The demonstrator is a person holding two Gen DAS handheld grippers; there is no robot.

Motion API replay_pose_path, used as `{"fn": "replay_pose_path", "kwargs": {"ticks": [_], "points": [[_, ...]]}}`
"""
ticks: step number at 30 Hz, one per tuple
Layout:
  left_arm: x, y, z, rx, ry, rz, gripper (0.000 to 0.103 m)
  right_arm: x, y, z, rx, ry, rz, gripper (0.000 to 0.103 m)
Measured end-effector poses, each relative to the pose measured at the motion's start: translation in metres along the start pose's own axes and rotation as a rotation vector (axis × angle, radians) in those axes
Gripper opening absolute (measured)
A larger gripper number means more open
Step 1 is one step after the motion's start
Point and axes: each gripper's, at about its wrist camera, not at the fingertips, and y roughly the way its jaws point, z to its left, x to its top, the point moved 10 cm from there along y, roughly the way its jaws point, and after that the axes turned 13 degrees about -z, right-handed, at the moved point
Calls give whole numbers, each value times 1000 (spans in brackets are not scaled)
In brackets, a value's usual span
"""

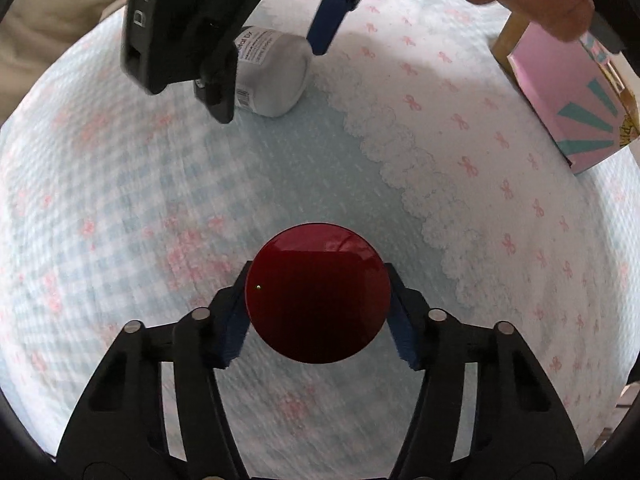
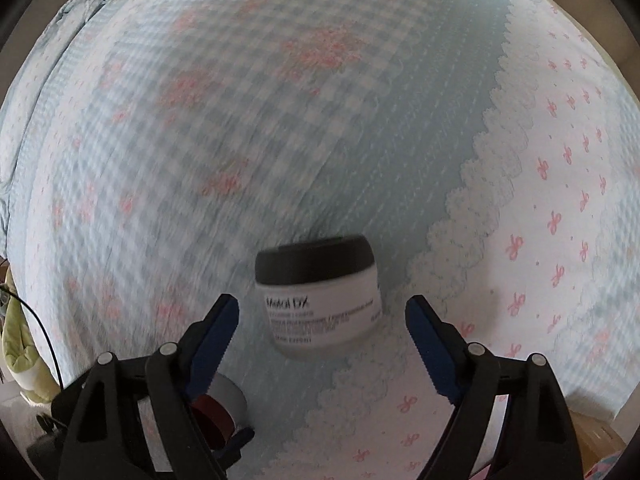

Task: Organize rigid objects
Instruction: 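Grasp the red-lidded jar with left tool while right tool grasps the black-lidded Metal DX jar, then lift both jars and carry them over the cardboard box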

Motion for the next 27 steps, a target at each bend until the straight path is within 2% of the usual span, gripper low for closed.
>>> {"fn": "replay_pose_path", "kwargs": {"ticks": [1,2,9,16,22,27], "points": [[1,0,0,2,-4,-6,52,1,2,1,5,2,2,62],[2,1,1,-5,-15,-8,52,2,3,2,8,2,10,55],[2,-6,2,5,-38,-21,51,3,4,8,-9,-12,4,54],[6,-38,17,27,-68,-69,51,-8,-12,13,-13,23,-28,54],[20,-81,26,46,-97,-127,51,-14,-49,30,-17,60,-87,54],[42,-133,26,39,-120,-168,51,-21,-100,39,-9,127,-153,54]]}}
